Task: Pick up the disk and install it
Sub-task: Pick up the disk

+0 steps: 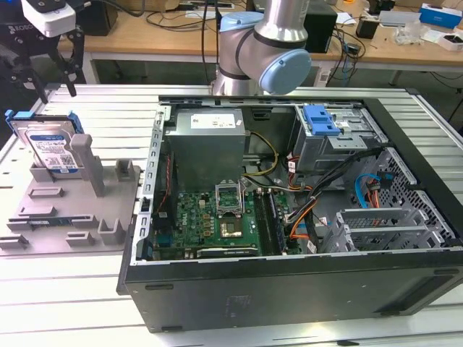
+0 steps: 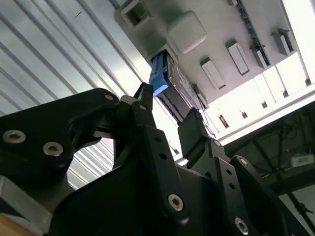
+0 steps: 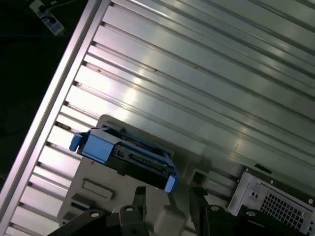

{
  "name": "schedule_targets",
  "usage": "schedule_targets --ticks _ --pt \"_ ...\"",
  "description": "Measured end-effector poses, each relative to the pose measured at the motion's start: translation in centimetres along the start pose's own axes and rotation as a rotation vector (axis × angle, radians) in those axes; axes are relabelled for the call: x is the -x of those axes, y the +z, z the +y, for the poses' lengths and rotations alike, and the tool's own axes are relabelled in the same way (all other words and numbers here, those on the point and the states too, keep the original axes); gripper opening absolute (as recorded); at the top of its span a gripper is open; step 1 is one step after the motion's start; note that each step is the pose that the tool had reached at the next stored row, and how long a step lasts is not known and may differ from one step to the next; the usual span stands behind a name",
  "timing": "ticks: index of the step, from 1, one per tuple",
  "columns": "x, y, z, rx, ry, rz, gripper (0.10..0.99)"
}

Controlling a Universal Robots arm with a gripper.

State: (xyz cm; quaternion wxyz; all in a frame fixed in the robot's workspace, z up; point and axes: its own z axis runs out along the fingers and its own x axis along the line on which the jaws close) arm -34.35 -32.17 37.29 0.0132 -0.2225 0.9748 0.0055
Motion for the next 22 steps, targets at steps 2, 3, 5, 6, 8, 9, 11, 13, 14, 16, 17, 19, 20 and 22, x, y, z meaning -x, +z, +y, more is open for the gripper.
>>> schedule_targets --ticks 2,3,5,6,8,9,11,13,14,16,17,19,20,22 --pt "0.01 0.01 0.0 0.001 -0.038 0.0002 0.482" --pt "0.01 0.02 0.0 0.002 -0.057 0.0003 0.482" --pt "0.01 0.04 0.0 0.003 -0.1 0.0005 0.482" --pt "0.01 0.05 0.0 0.003 -0.116 0.0005 0.482" --pt "0.01 0.08 0.0 0.005 -0.167 0.0008 0.482" --pt "0.0 0.09 0.0 0.005 -0.184 0.0008 0.482" --pt "0.0 0.13 0.0 0.007 -0.246 0.0011 0.482" --pt "0.0 0.16 0.0 0.008 -0.297 0.0014 0.482" --pt "0.0 0.18 0.0 0.009 -0.315 0.0015 0.482" --pt "0.0 0.23 0.0 0.011 -0.384 0.0018 0.482" --pt "0.0 0.24 0.0 0.011 -0.402 0.0019 0.482" --pt "0.0 0.3 0.0 0.013 -0.461 0.0023 0.482" --pt "0.0 0.34 0.0 0.014 -0.503 0.0026 0.482" --pt "0.0 0.42 -0.01 0.016 -0.58 0.0034 0.482"
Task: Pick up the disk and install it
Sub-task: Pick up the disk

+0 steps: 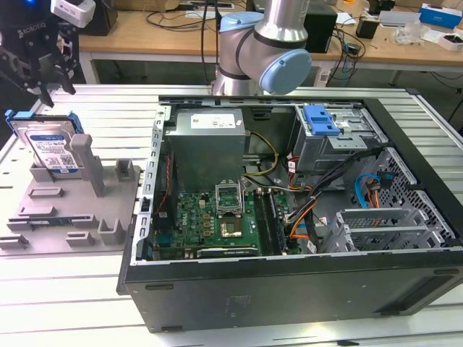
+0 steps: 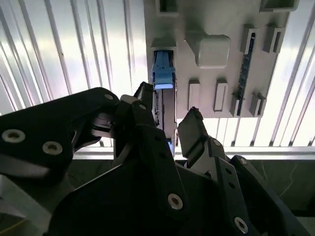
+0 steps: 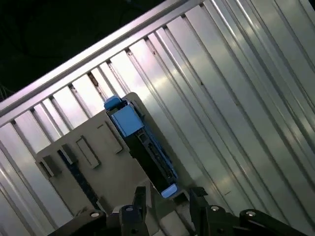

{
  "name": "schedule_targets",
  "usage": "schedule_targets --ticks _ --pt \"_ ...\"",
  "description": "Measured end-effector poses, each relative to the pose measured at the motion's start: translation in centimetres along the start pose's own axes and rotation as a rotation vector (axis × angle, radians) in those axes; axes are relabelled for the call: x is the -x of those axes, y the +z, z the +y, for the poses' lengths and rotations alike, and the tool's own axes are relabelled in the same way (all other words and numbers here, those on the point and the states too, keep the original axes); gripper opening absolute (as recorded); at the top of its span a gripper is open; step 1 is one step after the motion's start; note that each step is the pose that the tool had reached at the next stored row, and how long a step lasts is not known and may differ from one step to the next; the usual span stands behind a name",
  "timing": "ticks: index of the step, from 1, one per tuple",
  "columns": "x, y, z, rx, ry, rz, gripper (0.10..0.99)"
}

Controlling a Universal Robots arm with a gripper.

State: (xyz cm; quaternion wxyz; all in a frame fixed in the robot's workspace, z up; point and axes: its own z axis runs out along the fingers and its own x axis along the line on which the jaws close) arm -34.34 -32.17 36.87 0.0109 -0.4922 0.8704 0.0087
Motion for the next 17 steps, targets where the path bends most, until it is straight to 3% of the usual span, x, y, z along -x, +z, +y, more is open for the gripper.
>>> schedule_targets --ticks 4,7,10,17 --pt "0.0 0.12 0.0 0.002 -0.133 0.008 0.482" --pt "-0.01 0.15 0.0 0.0 -0.191 0.0175 0.482" --pt "-0.01 0.18 0.0 -0.003 -0.295 0.0307 0.482" --pt "-0.01 0.22 0.0 -0.006 -0.432 0.0402 0.482"
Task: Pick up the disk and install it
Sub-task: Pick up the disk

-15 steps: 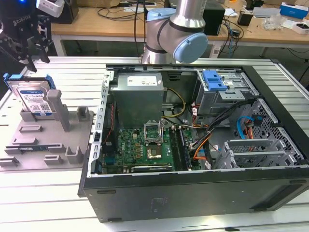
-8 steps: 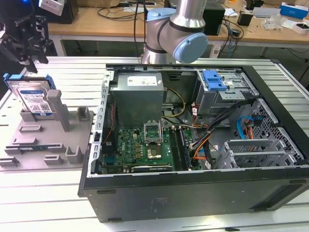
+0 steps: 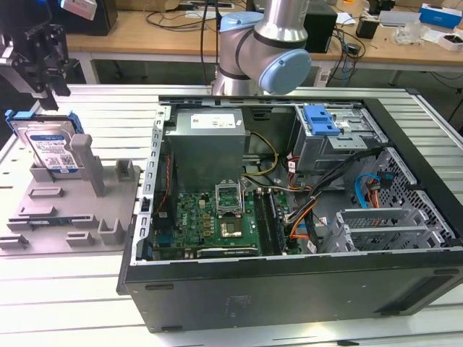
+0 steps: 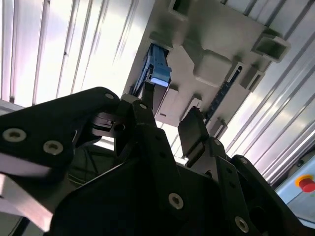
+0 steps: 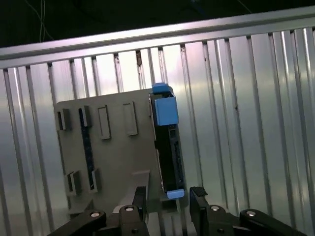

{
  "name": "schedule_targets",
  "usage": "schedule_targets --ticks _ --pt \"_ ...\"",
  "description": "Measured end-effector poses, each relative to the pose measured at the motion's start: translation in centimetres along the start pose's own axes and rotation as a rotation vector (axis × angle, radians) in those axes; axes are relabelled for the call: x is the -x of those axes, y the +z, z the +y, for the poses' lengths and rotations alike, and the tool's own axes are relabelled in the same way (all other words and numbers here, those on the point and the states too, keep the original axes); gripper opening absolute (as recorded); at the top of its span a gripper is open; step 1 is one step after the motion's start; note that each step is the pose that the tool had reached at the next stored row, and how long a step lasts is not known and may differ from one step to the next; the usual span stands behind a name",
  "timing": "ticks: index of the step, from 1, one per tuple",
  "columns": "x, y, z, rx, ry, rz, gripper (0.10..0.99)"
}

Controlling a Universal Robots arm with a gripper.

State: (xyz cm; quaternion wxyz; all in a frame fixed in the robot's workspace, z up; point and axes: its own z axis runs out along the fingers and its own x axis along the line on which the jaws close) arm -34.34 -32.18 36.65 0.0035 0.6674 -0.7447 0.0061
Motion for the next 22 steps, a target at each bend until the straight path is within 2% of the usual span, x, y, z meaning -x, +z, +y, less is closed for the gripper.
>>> schedule_targets --ticks 2,8,11,14,20,22 --pt "0.0 0.0 0.0 -0.001 -0.033 0.0036 0.482" --pt "0.0 0.0 0.0 -0.001 -0.033 0.0047 0.482" --pt "0.41 0.0 0.05 -0.001 -0.043 0.0047 0.482" --pt "0.76 0.07 0.17 -0.002 -0.088 0.0045 0.482" --pt "0.63 0.44 1.86 -0.002 -0.112 0.0043 0.482" --pt "0.76 0.54 3.4 -0.002 -0.113 0.0043 0.482"
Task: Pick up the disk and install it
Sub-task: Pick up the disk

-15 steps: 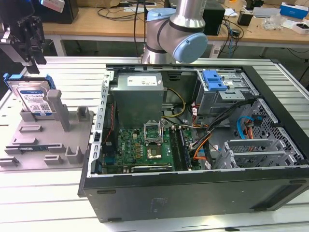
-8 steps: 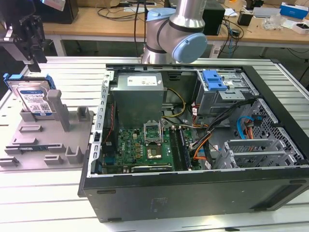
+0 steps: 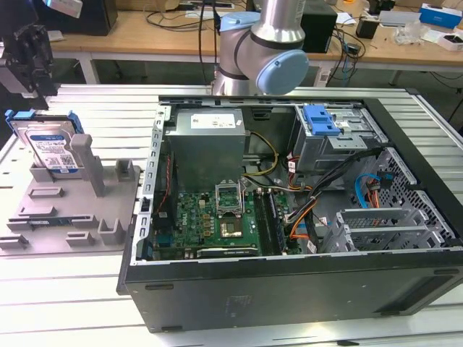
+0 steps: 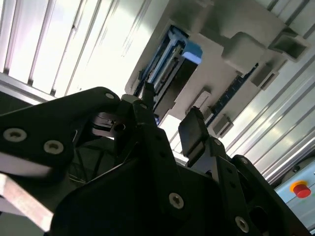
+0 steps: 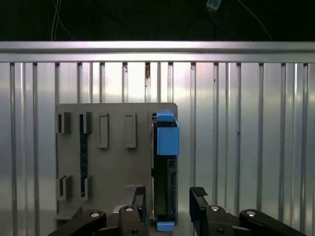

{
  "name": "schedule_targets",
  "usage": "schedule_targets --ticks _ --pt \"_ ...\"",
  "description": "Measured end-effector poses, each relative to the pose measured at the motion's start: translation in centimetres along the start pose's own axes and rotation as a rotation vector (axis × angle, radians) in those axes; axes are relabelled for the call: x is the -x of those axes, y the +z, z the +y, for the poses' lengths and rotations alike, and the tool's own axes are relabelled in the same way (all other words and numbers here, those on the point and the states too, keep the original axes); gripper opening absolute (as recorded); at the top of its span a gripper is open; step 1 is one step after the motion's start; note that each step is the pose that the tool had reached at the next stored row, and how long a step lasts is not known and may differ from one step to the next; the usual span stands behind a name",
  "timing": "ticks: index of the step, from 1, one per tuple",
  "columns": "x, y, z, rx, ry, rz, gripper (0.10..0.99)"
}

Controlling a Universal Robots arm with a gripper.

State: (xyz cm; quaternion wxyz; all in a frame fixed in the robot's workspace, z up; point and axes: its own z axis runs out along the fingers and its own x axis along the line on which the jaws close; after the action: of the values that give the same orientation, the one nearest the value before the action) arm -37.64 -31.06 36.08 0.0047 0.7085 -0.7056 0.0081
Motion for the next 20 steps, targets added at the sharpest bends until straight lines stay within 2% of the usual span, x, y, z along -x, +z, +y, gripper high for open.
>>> schedule_targets --ticks 2,5,13,20 --pt "0.42 0.15 1.64 -0.001 0.0 0.0 0.482" --pt "0.48 0.36 2.46 -0.001 -0.002 0.0 0.482" --pt "0.33 1.06 2.98 -0.001 -0.028 -0.0001 0.482" --pt "-0.05 1.5 2.99 -0.001 -0.028 -0.0001 0.482"
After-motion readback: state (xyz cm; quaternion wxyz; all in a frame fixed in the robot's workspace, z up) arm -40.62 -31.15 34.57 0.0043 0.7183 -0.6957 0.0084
